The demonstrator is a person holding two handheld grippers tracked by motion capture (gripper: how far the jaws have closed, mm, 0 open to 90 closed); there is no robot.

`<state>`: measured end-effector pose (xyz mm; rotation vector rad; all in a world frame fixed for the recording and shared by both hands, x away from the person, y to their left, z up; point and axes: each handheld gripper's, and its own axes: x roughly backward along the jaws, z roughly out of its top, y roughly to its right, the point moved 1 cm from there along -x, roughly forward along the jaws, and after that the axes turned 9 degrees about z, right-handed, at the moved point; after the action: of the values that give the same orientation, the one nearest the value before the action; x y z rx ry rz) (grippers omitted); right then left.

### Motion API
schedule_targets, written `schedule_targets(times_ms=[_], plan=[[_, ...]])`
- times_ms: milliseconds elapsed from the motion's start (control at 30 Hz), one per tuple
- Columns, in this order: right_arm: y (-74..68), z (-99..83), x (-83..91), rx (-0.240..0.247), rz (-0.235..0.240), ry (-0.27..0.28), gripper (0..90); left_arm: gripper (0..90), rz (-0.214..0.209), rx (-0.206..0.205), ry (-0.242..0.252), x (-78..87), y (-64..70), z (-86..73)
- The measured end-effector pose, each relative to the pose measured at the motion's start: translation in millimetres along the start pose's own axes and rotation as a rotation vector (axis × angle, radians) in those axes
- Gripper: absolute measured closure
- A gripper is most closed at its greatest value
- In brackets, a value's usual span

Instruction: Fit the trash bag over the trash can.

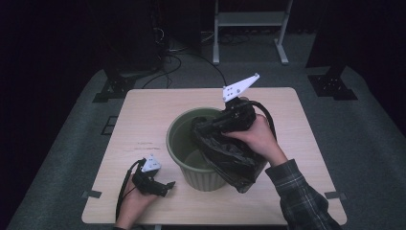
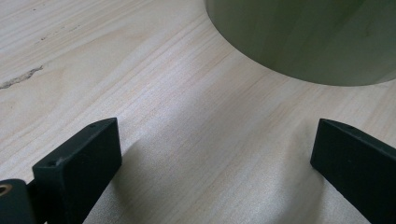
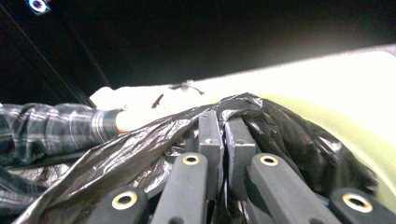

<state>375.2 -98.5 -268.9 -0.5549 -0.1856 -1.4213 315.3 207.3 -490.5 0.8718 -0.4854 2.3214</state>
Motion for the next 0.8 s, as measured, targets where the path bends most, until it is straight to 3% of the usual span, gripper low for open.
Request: schedule_targets(times_ms=[267,400,800], plan=[[3.9,-22.1,12.6,-0.029,-0.068,-0.037,86.6,0.5,0.0,0.0,0.0,0.0,0.0,0.0],[6.0,-37.8,20.4,-0.029,-0.136,-0.056,86.6,0.5,-0.001,0.0,0.0,0.0,0.0,0.0],[9.4,-50.9,27.3,-0.027,-0.163,-0.038,86.7,0.5,-0.019,-0.008,0.005,0.5,0.3,-0.1]])
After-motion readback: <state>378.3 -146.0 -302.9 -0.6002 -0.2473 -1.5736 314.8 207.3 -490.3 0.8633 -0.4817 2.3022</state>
